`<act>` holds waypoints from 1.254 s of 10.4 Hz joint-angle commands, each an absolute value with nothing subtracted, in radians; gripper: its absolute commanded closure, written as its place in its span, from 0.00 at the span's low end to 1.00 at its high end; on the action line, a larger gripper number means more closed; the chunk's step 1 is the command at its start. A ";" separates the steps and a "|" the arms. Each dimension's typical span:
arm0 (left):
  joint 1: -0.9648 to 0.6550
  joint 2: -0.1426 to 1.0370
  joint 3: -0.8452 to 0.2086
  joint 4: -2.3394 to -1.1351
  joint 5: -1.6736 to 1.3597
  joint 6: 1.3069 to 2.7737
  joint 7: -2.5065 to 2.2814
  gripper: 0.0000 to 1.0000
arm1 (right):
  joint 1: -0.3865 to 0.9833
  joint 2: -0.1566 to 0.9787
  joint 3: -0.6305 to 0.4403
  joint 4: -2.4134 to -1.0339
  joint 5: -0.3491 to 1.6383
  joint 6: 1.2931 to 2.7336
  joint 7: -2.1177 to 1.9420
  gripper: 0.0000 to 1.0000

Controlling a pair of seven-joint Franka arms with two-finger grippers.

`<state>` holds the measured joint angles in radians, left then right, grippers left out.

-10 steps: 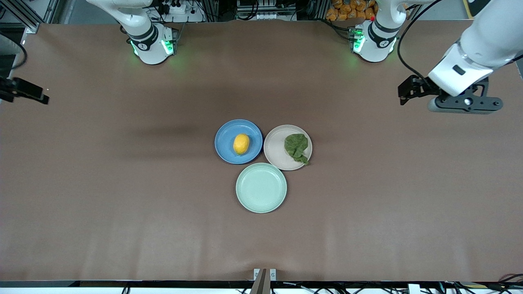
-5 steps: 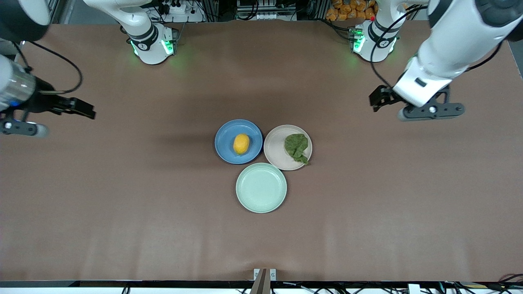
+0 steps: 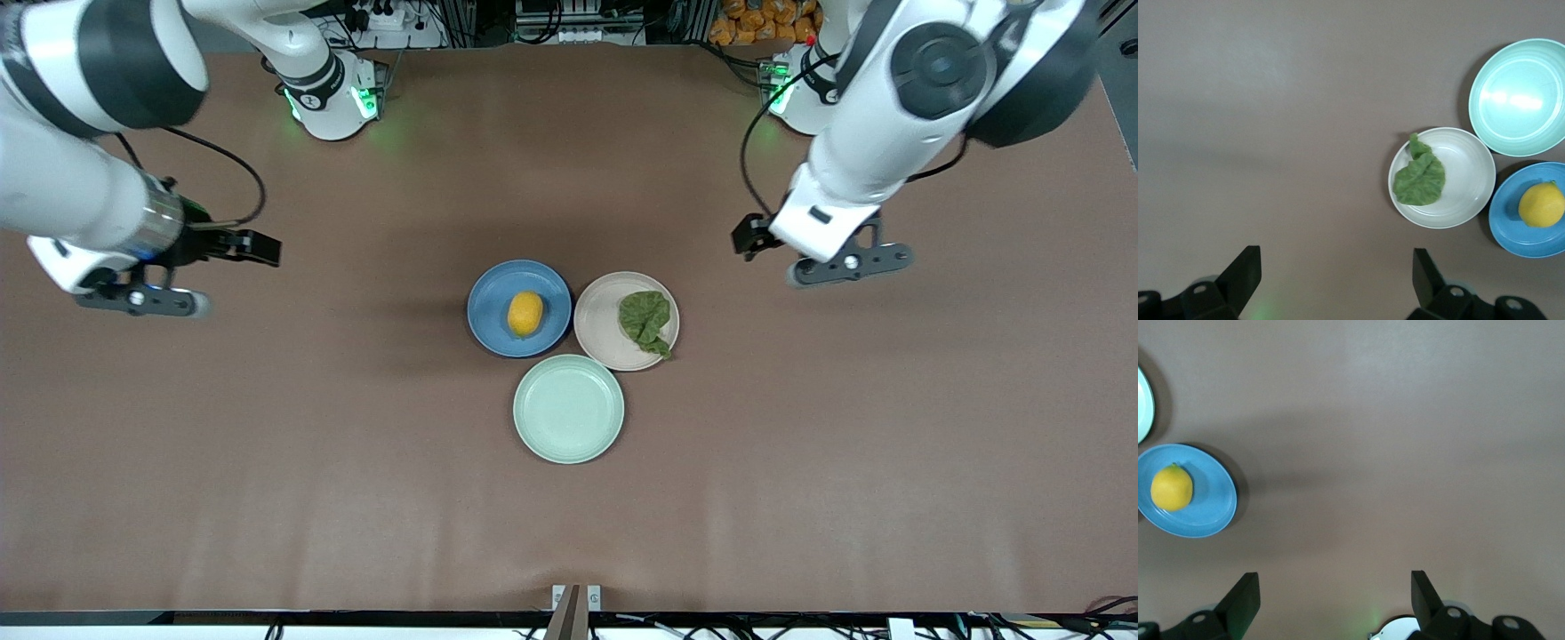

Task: Pick lemon and lettuce from blue and beige plates
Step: 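Move the right gripper to the lemon while the left gripper reaches the lettuce, then grasp the lemon with the right gripper while the left gripper grasps lettuce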

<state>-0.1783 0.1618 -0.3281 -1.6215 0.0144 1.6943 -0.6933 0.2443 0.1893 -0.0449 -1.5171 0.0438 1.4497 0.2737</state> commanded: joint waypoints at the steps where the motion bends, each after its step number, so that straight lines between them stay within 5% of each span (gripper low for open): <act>1: -0.239 0.233 -0.328 -1.608 -0.002 1.747 -0.846 0.00 | 0.313 0.251 -0.051 -1.513 0.069 1.450 0.293 0.00; 5: -0.328 0.380 -0.328 -1.606 -0.028 1.839 -1.092 0.00 | 0.348 0.340 -0.049 -1.529 0.127 1.509 0.373 0.00; 8: -0.353 0.477 -0.327 -1.609 -0.021 1.952 -1.155 0.00 | 0.440 0.350 -0.049 -1.650 0.143 1.719 0.513 0.00; 13: -0.359 0.629 -0.327 -1.611 0.086 2.051 -1.155 0.00 | 0.468 0.452 -0.049 -1.646 0.314 1.926 0.692 0.00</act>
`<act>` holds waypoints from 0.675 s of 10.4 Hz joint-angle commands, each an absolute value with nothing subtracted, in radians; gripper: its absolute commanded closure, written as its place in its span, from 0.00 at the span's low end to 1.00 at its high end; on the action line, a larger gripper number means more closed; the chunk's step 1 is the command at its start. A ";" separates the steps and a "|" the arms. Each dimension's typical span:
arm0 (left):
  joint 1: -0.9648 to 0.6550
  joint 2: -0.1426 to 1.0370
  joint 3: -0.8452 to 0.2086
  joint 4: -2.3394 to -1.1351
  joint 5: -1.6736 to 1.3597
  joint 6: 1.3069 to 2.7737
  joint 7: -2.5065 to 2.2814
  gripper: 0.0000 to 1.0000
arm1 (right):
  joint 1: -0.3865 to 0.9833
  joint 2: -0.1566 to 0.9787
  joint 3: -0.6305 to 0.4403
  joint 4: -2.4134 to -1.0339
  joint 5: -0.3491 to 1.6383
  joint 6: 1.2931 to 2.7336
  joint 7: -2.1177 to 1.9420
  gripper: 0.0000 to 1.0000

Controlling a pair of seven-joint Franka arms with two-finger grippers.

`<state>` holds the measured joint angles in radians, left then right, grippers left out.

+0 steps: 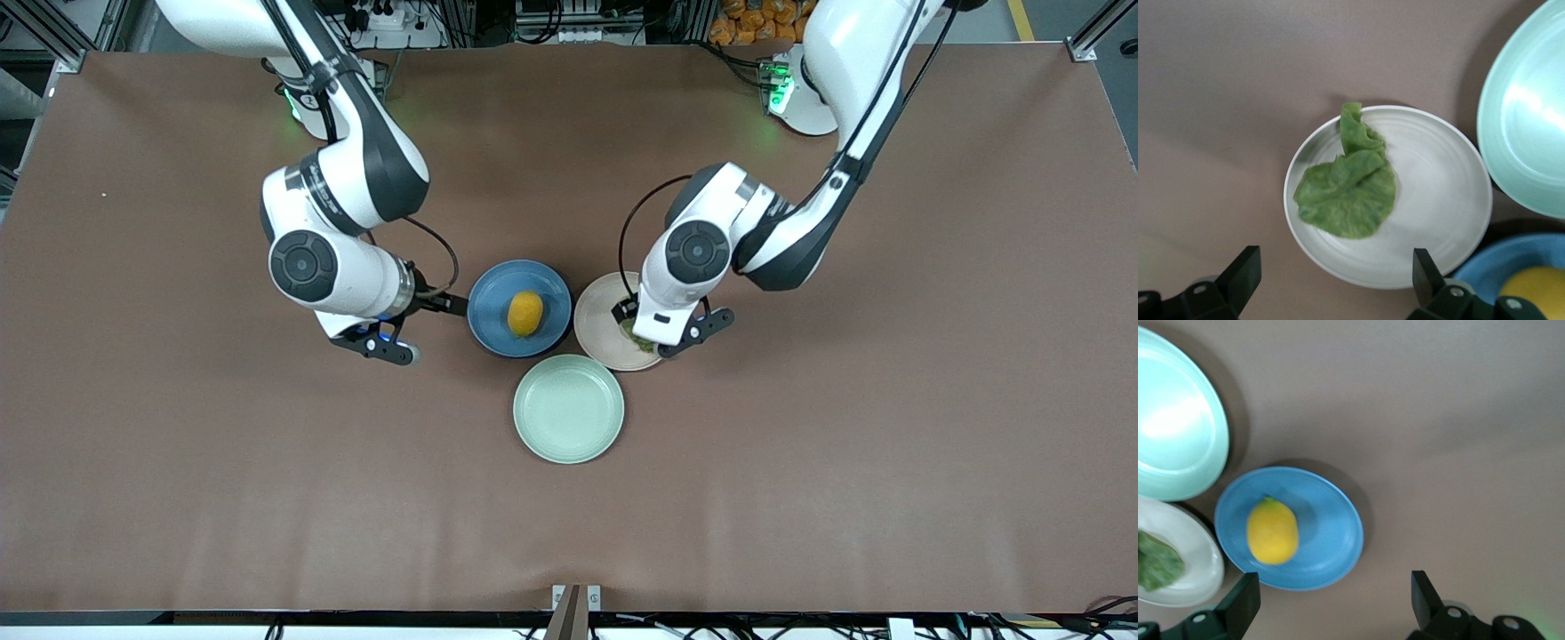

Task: Pick lemon and lettuce from blue and beige plates
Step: 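Grasp the lemon with the right gripper while the left gripper grasps lettuce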

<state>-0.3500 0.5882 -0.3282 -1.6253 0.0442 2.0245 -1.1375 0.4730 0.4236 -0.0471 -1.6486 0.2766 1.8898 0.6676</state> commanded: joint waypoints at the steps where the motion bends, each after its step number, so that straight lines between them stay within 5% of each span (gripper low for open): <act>1: -0.359 0.656 -0.327 -1.611 0.097 2.071 -1.155 0.00 | 0.477 0.474 -0.049 -1.647 0.339 1.945 0.707 0.00; 7: -0.391 0.726 -0.316 -1.618 0.113 2.118 -1.160 0.00 | 0.618 0.607 -0.051 -1.648 0.373 2.138 1.048 0.00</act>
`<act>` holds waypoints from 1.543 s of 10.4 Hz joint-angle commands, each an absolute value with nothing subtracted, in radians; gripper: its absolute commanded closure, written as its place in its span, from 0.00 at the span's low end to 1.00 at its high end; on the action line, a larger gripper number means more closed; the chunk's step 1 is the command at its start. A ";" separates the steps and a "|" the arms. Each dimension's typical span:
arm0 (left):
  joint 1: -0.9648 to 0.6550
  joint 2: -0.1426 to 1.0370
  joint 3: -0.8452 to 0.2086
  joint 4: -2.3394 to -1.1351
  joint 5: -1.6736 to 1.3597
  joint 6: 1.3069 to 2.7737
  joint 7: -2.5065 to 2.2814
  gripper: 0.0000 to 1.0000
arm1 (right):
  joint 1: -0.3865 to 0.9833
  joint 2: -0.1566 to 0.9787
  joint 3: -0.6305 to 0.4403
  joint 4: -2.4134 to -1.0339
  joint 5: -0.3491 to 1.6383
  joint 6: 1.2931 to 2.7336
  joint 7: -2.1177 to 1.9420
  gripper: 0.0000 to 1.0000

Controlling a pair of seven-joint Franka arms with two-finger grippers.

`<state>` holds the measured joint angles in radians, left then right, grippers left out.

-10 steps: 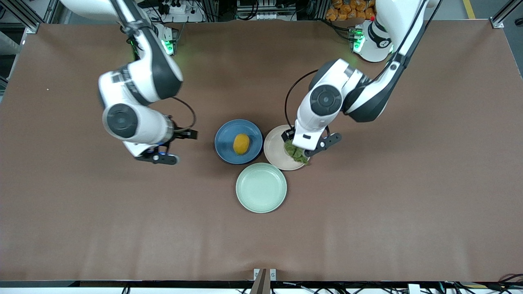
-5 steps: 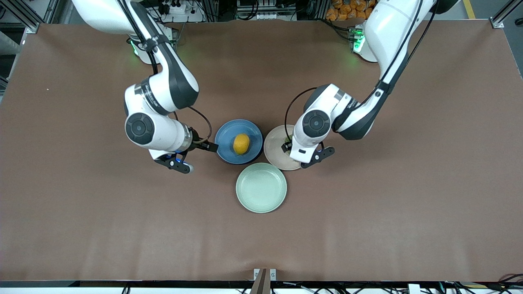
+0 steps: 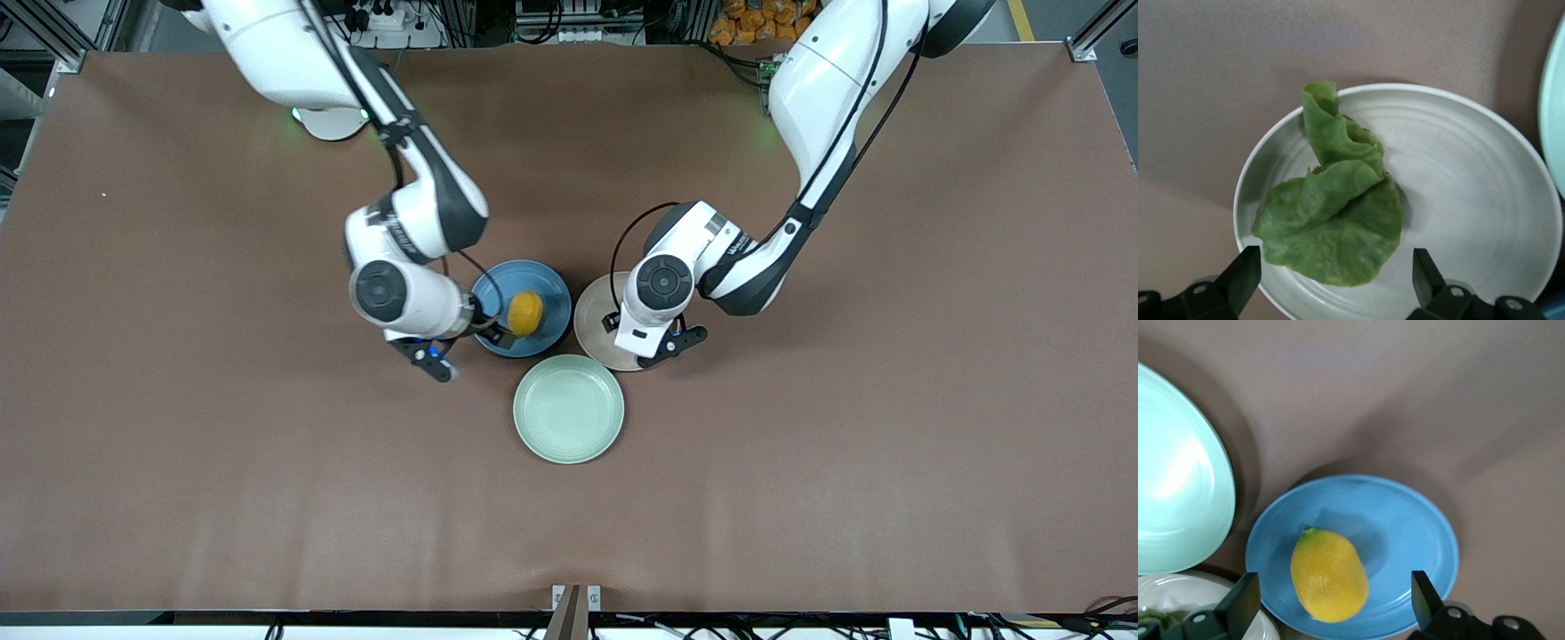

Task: Pick lemon and lettuce from blue and beige plates
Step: 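Grasp the lemon with the right gripper while the left gripper grasps lettuce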

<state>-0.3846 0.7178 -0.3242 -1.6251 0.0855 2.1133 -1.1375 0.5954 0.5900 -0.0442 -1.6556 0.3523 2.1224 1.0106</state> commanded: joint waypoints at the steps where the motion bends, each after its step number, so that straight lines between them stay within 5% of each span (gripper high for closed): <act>1: -0.393 0.730 -0.316 -1.617 0.115 2.121 -1.161 0.00 | 0.624 0.617 -0.051 -1.649 0.371 2.158 1.049 0.00; 9: -0.391 0.758 -0.307 -1.618 0.115 2.183 -1.161 0.00 | 0.716 0.675 -0.052 -1.661 0.319 2.237 1.040 0.00; 11: -0.393 0.762 -0.302 -1.618 0.117 2.184 -1.161 0.07 | 0.725 0.675 -0.052 -1.684 0.208 2.237 1.039 0.00; 13: -0.393 0.762 -0.302 -1.617 0.130 2.184 -1.161 0.24 | 0.732 0.673 -0.052 -1.686 0.163 2.237 1.042 0.91; 14: -0.391 0.762 -0.302 -1.617 0.130 2.187 -1.161 0.35 | 0.730 0.673 -0.052 -1.684 0.161 2.237 1.042 1.00; 16: -0.391 0.761 -0.302 -1.614 0.130 2.187 -1.161 0.51 | 0.724 0.670 -0.052 -1.684 0.161 2.237 1.035 1.00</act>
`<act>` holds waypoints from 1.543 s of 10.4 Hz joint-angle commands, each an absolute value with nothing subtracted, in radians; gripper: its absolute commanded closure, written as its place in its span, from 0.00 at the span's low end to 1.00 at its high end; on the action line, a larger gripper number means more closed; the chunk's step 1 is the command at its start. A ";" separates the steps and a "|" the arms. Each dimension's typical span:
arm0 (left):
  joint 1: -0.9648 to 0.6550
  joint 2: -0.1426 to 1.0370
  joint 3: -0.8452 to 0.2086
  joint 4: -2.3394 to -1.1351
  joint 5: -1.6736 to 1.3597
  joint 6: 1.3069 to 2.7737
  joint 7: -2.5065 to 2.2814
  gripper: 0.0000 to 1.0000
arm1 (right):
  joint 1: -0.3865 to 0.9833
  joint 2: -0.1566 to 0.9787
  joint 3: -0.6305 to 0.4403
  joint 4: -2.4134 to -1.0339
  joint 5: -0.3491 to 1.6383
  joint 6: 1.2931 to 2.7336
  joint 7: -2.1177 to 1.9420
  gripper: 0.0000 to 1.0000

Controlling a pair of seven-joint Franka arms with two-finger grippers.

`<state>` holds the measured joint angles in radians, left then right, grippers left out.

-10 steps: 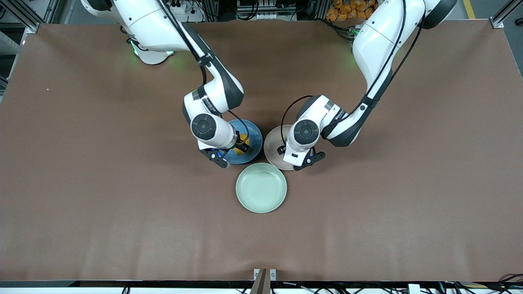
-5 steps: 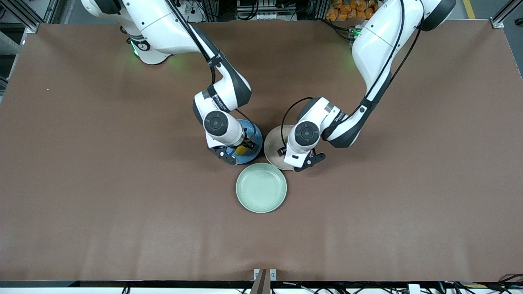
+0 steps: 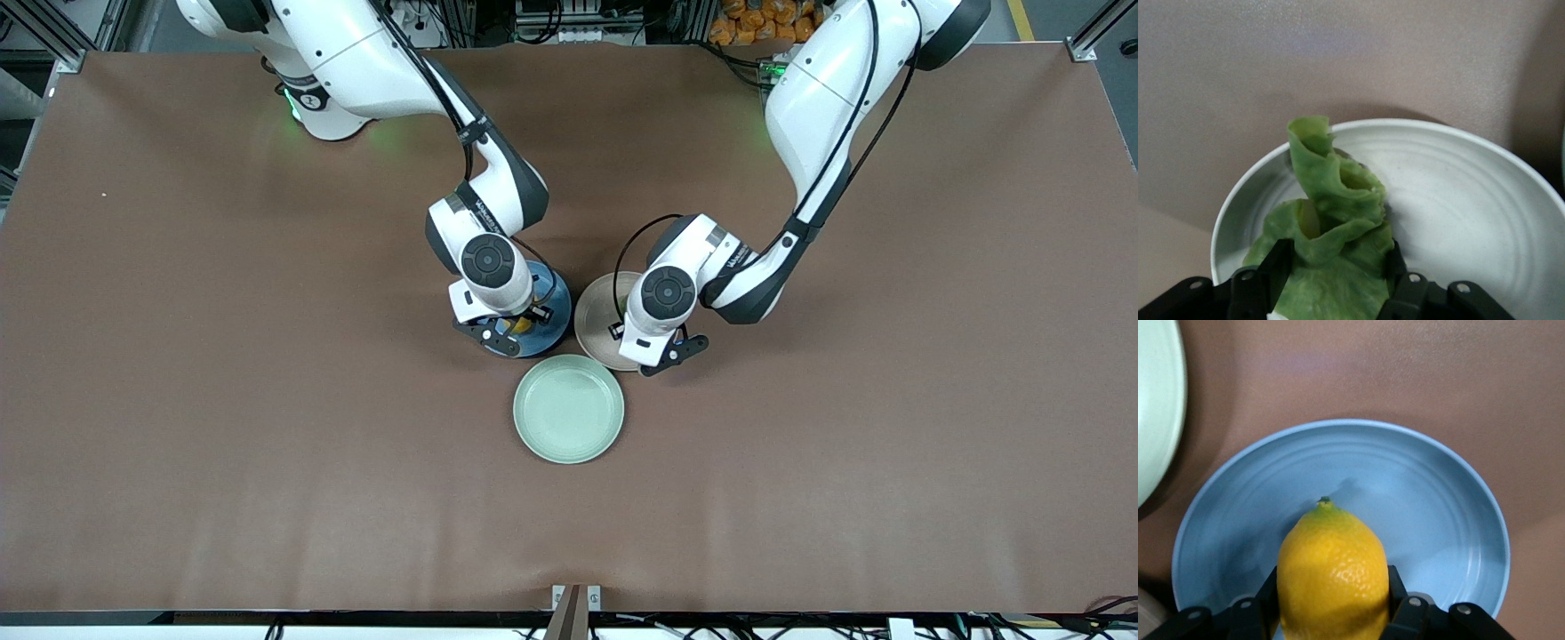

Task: Pick lemon and lettuce from blue and beige plates
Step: 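Grasp the lemon with the right gripper while the left gripper grasps lettuce, then lift the lemon with the right gripper while the left gripper lifts lettuce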

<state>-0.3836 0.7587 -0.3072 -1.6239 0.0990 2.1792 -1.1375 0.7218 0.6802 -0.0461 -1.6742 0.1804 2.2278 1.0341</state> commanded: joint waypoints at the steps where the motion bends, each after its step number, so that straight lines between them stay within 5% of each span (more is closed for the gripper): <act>1: -0.391 0.761 -0.302 -1.614 0.130 2.187 -1.161 0.61 | 0.721 0.664 -0.052 -1.683 0.161 2.237 1.032 1.00; 4: -0.391 0.761 -0.302 -1.614 0.130 2.187 -1.161 1.00 | 0.692 0.617 -0.054 -1.678 0.163 2.223 1.023 1.00; 10: -0.382 0.701 -0.304 -1.597 0.118 2.172 -1.193 1.00 | 0.517 0.502 -0.054 -1.672 0.167 1.995 0.742 1.00; 16: -0.373 0.549 -0.307 -1.545 0.097 1.976 -1.221 1.00 | 0.292 0.463 -0.055 -1.681 0.163 1.835 0.399 1.00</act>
